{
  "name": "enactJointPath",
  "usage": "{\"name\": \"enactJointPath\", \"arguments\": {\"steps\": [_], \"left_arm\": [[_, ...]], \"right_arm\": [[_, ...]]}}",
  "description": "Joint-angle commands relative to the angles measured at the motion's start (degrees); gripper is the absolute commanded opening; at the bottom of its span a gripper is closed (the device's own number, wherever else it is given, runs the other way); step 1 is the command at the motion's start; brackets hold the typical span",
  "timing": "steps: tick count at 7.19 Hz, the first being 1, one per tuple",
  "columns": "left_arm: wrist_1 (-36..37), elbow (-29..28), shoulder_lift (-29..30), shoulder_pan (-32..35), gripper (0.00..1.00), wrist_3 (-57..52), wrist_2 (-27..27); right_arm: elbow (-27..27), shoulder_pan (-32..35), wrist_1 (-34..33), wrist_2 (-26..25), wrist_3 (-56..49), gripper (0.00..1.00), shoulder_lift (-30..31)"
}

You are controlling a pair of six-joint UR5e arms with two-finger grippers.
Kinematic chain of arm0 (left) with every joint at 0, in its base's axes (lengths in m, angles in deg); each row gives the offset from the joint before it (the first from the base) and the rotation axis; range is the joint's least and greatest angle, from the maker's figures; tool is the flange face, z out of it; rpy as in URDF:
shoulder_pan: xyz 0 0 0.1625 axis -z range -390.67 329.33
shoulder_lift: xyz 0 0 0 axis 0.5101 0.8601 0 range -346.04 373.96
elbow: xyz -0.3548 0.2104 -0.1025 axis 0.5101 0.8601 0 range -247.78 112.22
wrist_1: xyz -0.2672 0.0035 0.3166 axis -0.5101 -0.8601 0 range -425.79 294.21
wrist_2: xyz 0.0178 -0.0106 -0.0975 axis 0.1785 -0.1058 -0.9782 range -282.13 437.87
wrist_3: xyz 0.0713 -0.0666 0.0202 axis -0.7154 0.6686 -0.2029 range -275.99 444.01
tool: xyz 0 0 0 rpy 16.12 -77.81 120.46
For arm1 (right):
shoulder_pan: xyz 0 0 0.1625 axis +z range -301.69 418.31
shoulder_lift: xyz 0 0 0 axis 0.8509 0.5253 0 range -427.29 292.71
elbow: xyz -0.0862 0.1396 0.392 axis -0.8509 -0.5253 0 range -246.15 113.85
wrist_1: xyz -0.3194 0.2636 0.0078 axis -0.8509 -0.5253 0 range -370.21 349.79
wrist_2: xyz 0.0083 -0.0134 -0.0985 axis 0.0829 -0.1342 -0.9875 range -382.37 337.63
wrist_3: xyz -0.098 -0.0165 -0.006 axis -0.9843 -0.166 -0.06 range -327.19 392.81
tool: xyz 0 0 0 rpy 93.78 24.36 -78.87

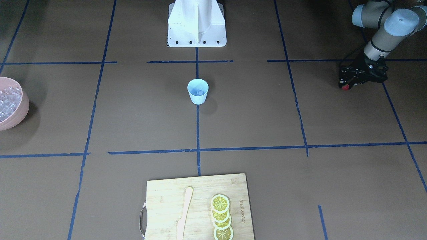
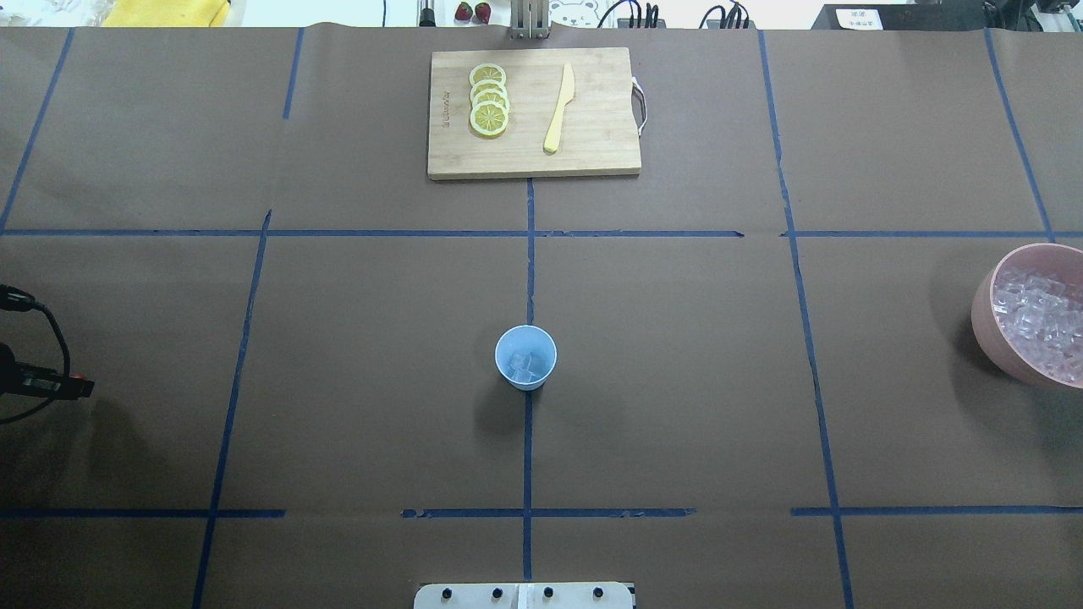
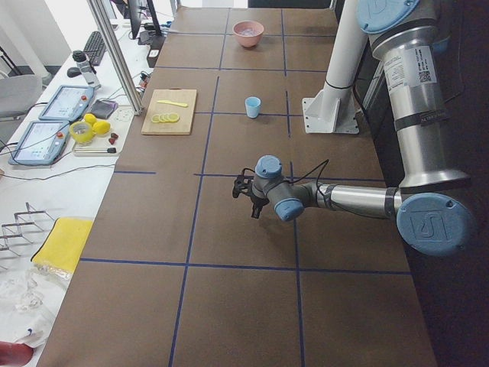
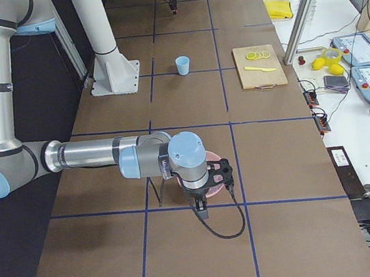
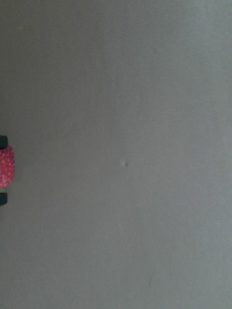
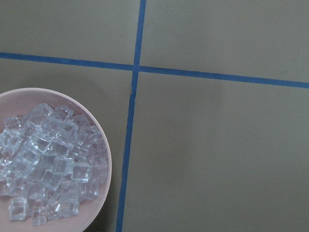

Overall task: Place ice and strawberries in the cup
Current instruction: 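Lower the left gripper onto the strawberry and close it, then lift the strawberry and carry it over the blue cup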

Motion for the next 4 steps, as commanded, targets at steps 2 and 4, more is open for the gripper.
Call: {"name": "enactJointPath", "arguments": {"steps": [2,4], "left_arm": [[15.7,12.6,0.6,2.2,0.0,-0.1,-1.2],[30.9,21.2,5.3,2.2,0.0,-0.1,-1.2]], "right_arm": [[0.2,0.0,0.0,0.2,0.0,0.99,0.0],[0.2,0.0,0.0,0.2,0.0,0.99,0.1]]}}
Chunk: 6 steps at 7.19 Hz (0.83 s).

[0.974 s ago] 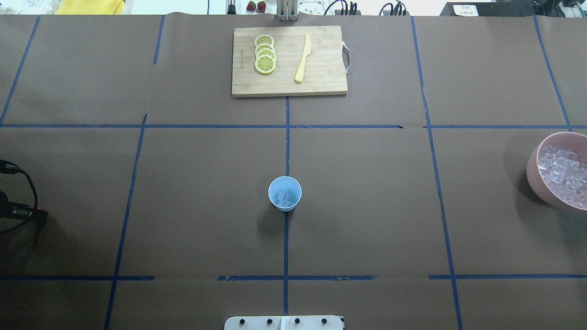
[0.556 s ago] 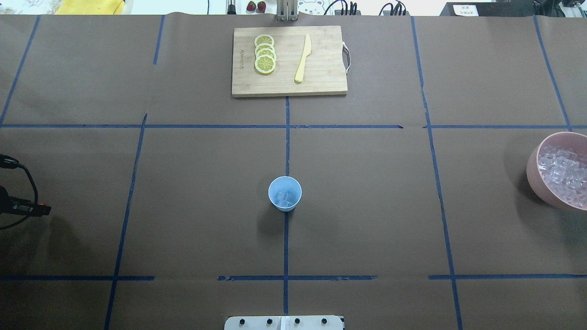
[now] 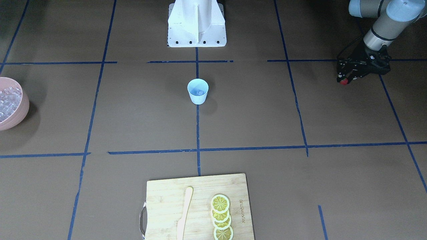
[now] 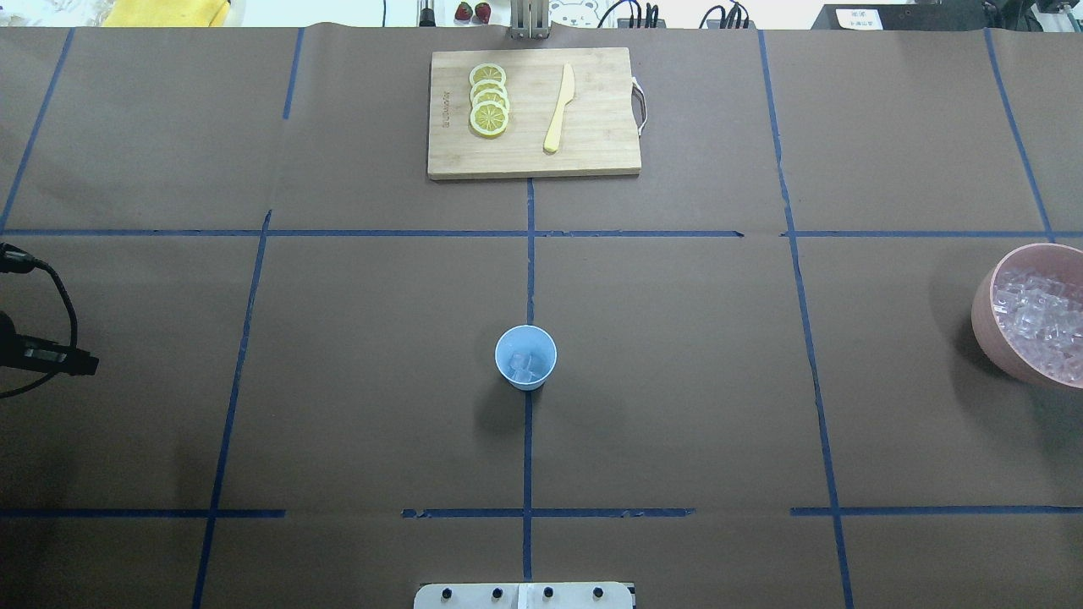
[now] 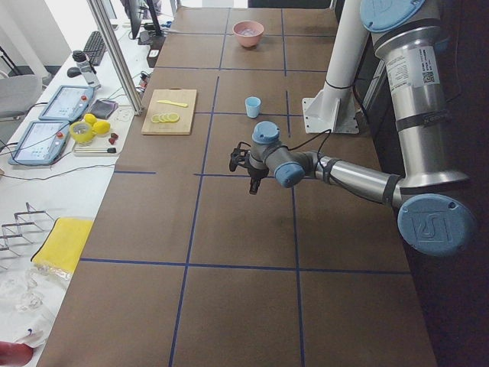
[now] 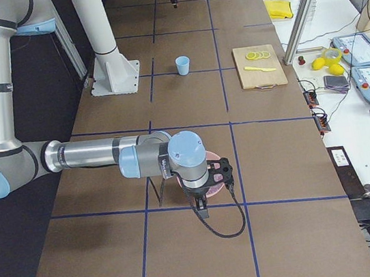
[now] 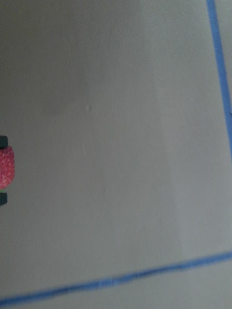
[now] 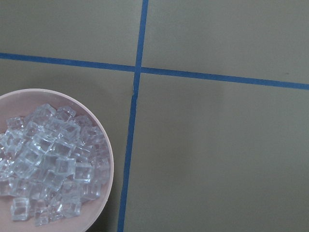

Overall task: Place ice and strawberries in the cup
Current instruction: 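Lift the strawberry and carry it over the blue cup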

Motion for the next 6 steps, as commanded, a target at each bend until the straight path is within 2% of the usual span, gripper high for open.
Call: {"name": "enactJointPath", "arguments": {"steps": [1,2,4,5,6], "left_arm": [[17.9,7.1,9.2,0.1,0.0,0.7,0.0],[24.6,7.2,15.7,0.0,0.0,1.0,0.0],[43.5,6.5,33.4,-1.0,0.0,2.8,0.3],[49.0,6.2,39.6,-3.2,0.0,3.0,0.6],[48.8,4.9,42.7,-5.7,0.0,6.2,0.4]], "right_arm": [[0.0,0.0,0.0,0.1,0.0,0.99,0.1],[0.0,0.0,0.0,0.2,0.0,0.99,0.1],[0.0,0.0,0.0,0.2,0.0,0.99,0.1],[0.0,0.0,0.0,0.2,0.1,0.99,0.0],[0.0,0.0,0.0,0.2,0.3,0.99,0.0]]}}
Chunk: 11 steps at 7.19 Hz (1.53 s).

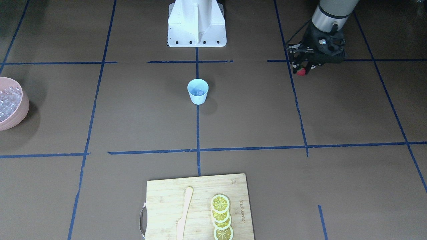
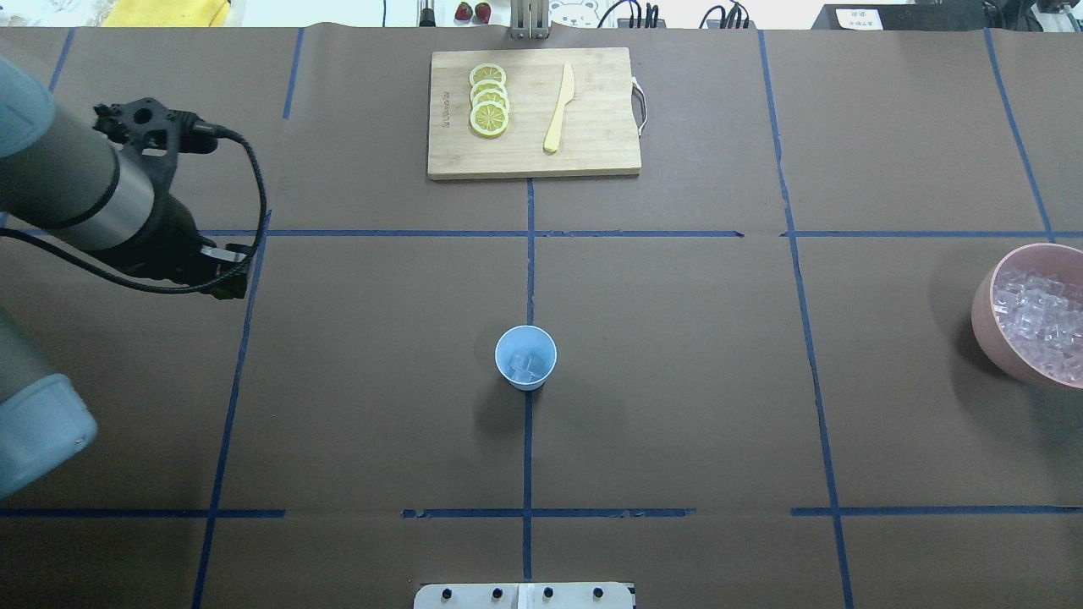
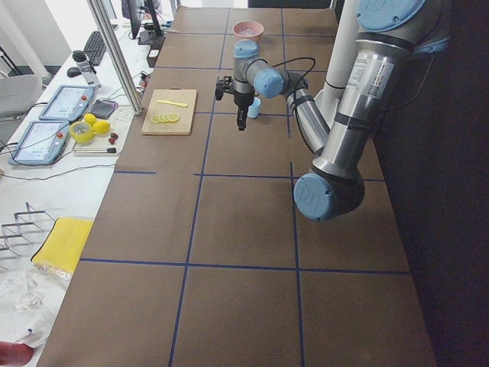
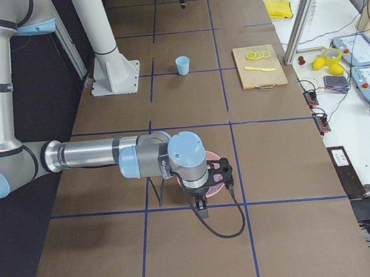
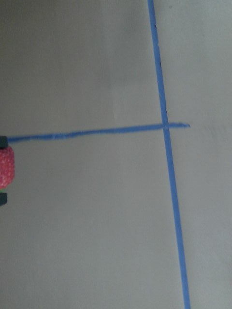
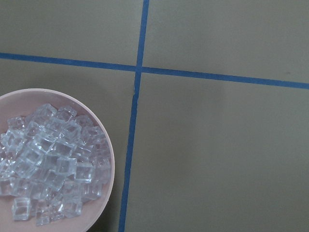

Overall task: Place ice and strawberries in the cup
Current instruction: 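Lift the strawberry and carry it over the blue cup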

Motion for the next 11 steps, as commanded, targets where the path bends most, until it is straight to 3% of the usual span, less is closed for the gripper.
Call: {"name": "enactJointPath", "arguments": {"steps": [1,3,5,8,11], "left_arm": [[3.0,-5.8,12.4,-6.0,0.0,10.3,2.0],[2.8,-15.5,21.9,-11.5,0.0,18.2,7.9],[2.8,-21.9,29.2,-14.3,0.01,23.5,8.8],[0.9,-23.4,29.9,-19.5,0.01,28.0,12.4],[-6.0,-29.6,29.6,-20.6,0.01,29.3,13.5]], "right_arm": [[0.0,0.0,0.0,0.0,0.2,0.99,0.0],[0.0,0.0,0.0,0.1,0.4,0.99,0.0],[0.0,0.0,0.0,0.1,0.5,0.99,0.0],[-0.1,0.0,0.0,0.1,0.5,0.99,0.1],[-0.1,0.0,-0.1,0.0,0.5,0.99,0.1]]}}
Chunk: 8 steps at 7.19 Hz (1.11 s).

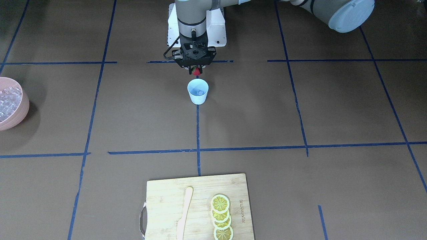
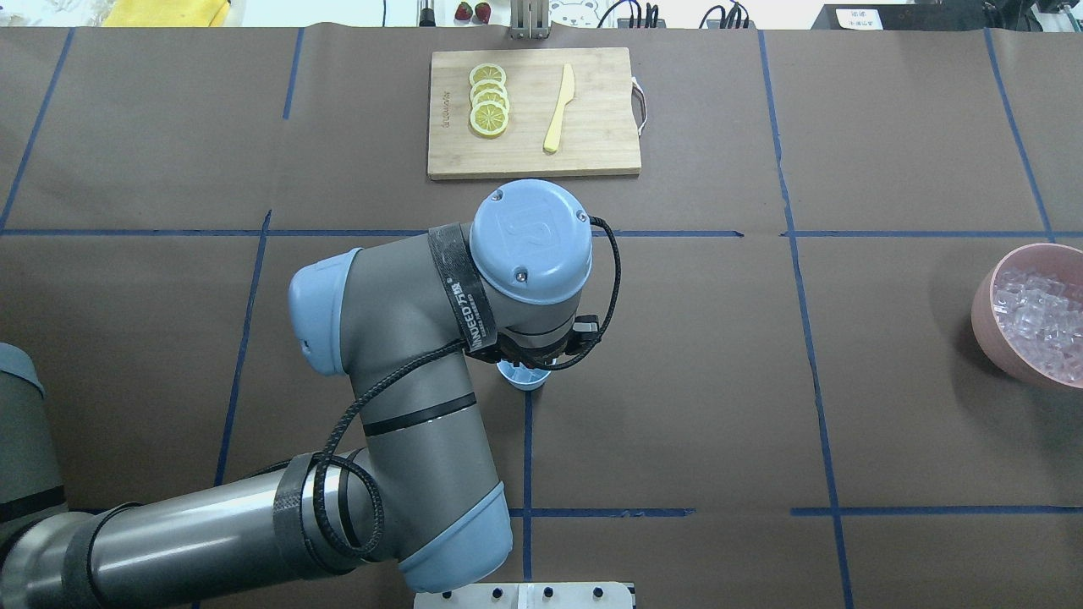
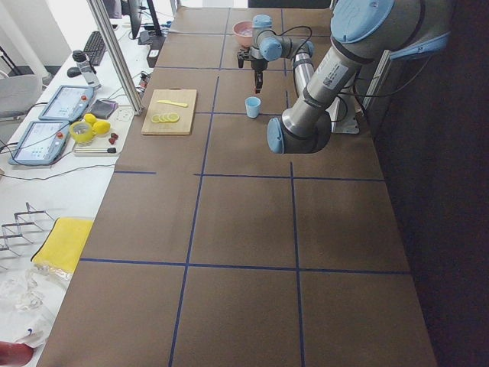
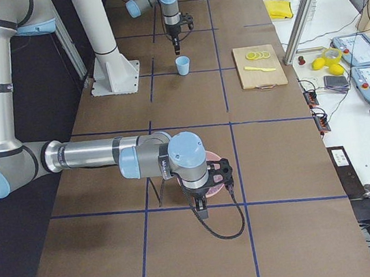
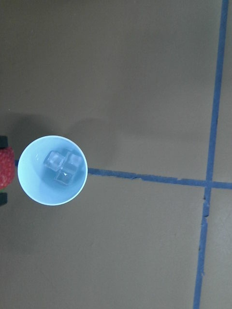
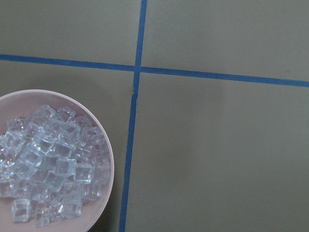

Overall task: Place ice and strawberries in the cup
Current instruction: 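Open the left gripper to drop the strawberry into the cup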

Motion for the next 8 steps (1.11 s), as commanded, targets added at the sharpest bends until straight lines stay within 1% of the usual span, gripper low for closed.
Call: {"name": "enactJointPath", "arguments": {"steps": [1,3,4,5,6,8], "left_arm": [[-2.5,-2.3,-0.5,-0.1,0.01,0.5,0.2],[-3.0,-2.6,-0.7,0.0,0.07,0.5,0.2],[-3.3,-2.6,-0.7,0.0,0.22,0.5,0.3],[-3.4,-2.5,-0.7,0.1,0.51,0.6,0.2],[-4.4,-2.5,-0.8,0.1,1.0,1.1,0.2],[-4.5,-2.4,-0.9,0.1,1.0,1.2,0.2]], "right_arm": [[0.0,0.0,0.0,0.0,-0.1,0.99,0.0],[0.0,0.0,0.0,0.0,0.0,0.99,-0.1],[0.0,0.0,0.0,-0.1,-0.1,0.99,-0.1],[0.0,0.0,0.0,-0.1,-0.2,0.99,-0.1],[0.0,0.0,0.0,-0.1,-0.2,0.99,-0.1],[0.0,0.0,0.0,-0.1,-0.4,0.99,-0.1]]}}
